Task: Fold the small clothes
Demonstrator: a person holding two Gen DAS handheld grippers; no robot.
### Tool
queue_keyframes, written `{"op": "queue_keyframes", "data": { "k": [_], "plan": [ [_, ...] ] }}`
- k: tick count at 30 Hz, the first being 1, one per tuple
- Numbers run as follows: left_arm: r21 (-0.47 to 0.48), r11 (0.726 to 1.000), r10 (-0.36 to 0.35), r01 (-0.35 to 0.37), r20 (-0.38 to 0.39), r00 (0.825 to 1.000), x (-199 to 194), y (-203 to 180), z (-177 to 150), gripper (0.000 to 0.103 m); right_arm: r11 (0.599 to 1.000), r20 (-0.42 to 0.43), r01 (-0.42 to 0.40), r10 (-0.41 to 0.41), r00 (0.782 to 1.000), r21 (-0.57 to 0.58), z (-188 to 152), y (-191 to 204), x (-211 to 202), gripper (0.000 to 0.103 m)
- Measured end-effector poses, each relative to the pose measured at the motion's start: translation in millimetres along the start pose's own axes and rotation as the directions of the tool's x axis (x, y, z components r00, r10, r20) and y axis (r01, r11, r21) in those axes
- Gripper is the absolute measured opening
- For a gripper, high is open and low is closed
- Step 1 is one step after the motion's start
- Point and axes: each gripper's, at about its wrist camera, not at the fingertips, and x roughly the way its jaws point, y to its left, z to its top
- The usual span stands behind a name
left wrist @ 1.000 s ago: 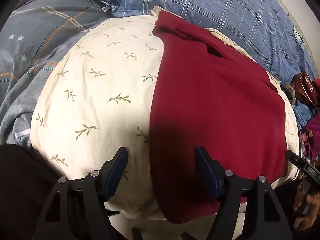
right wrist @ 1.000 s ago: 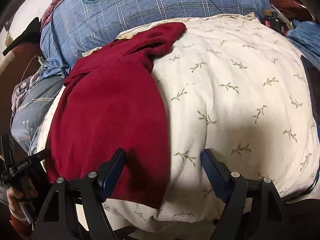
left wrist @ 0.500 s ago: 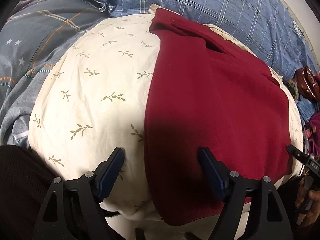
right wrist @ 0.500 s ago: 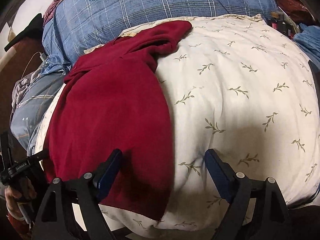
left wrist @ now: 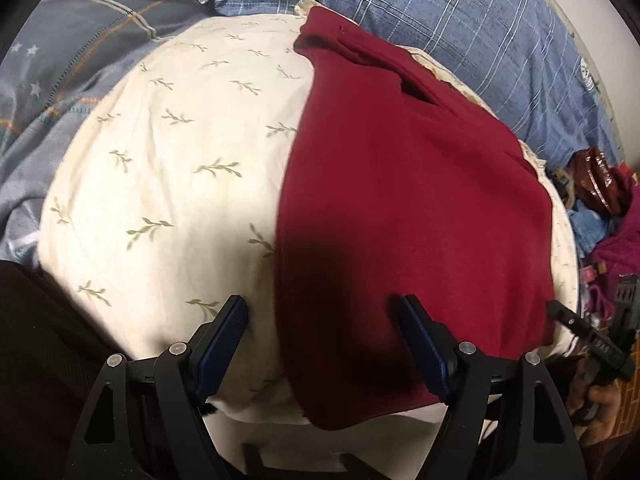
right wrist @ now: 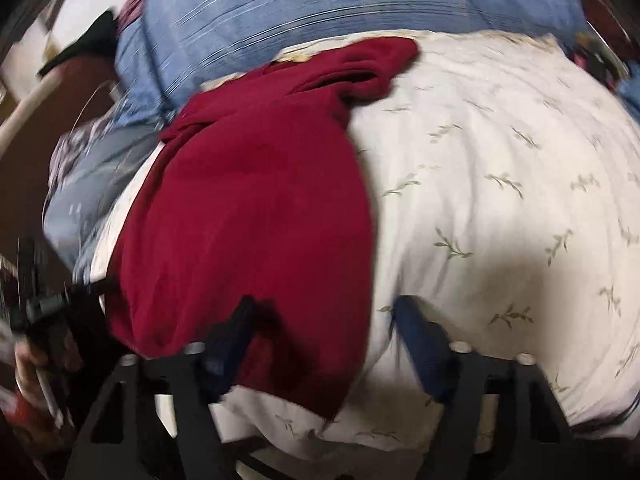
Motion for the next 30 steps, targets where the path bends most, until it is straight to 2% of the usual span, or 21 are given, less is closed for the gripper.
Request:
{"op": "queue_keyframes", "data": {
  "k": [2, 4, 8, 10, 12, 13, 14, 15, 16, 17, 18, 20, 23, 24, 27, 30],
  "plan": [
    [0.017, 1.000, 0.004, -0.004, -0.001, 1.000, 2, 0, 0, 0.073, 1.000, 0.001, -0.012, 0.012, 1.000, 0.015, 1, -3, 0, 0.065],
    [0.034, 0.999, -0.005, 0.006, -0.008, 1.000, 1, -2, -2, 0.064, 0.999, 0.005, -0.026, 0.026, 1.000, 0.042, 1, -7, 2, 0.065],
    [0.024, 1.000, -0.011, 0.011, -0.009, 1.000, 3, -1, -1, 0.066, 0.995, 0.062, -0.042, 0.037, 0.997, 0.088, 0, -15, 6, 0.075],
    [-0.013, 1.000, -0.028, 0.028, 0.000, 1.000, 4, 0, 1, 0.073, 0.998, 0.071, -0.026, 0.021, 0.997, 0.059, 0, -9, 8, 0.078],
    [-0.030, 0.999, -0.039, 0.039, 0.006, 0.999, 7, -4, 3, 0.073, 1.000, 0.069, 0.024, -0.024, 0.997, -0.001, 0, 2, 10, 0.077],
    [-0.015, 0.999, -0.038, 0.038, 0.011, 0.999, 8, -7, 3, 0.070, 0.999, 0.071, 0.037, -0.036, 0.997, -0.016, 0, 5, 11, 0.074],
    [0.021, 1.000, -0.020, 0.020, 0.015, 1.000, 10, -10, 5, 0.067, 0.998, 0.079, 0.054, -0.052, 0.996, -0.030, 0, 8, 10, 0.065],
    [0.059, 0.998, 0.022, -0.023, 0.017, 1.000, 11, -14, 6, 0.050, 0.998, 0.090, 0.054, -0.051, 0.995, -0.029, 1, 9, 9, 0.048],
    [0.079, 0.995, 0.052, -0.053, 0.022, 0.998, 12, -16, 6, 0.030, 0.999, 0.089, 0.046, -0.044, 0.995, -0.024, 1, 9, 9, 0.038],
    [0.085, 0.995, 0.046, -0.047, 0.018, 0.999, 11, -15, 7, 0.025, 1.000, 0.080, 0.016, -0.014, 0.997, -0.016, 1, 8, 9, 0.015],
    [0.069, 0.998, -0.003, 0.003, -0.002, 1.000, 10, -12, 9, 0.016, 1.000, 0.067, -0.022, 0.022, 0.998, -0.005, 2, 8, 11, 0.010],
    [0.044, 0.997, -0.060, 0.062, -0.040, 0.997, 10, -7, 15, 0.012, 1.000, 0.059, -0.029, 0.029, 0.998, -0.003, 1, 12, 11, 0.010],
    [0.085, 0.994, -0.072, 0.074, -0.026, 0.997, -6, -4, 20, 0.011, 0.984, 0.041, -0.179, 0.178, 0.983, 0.024, 1, 19, -5, 0.009],
    [0.101, 0.992, -0.081, 0.081, -0.012, 0.997, -15, -3, 21, 0.011, 0.982, 0.042, -0.188, 0.188, 0.981, 0.002, 0, 24, -12, 0.009],
    [0.119, 0.991, -0.064, 0.059, 0.034, 0.997, -41, 8, 20, 0.011, 0.984, 0.003, -0.173, 0.173, 0.985, -0.052, -11, 36, -30, 0.009],
    [0.079, 0.996, -0.048, 0.046, 0.029, 0.998, -42, 25, 11, 0.011, 0.989, -0.062, -0.138, 0.135, 0.989, -0.045, -29, 37, -21, 0.008]
  ]
}}
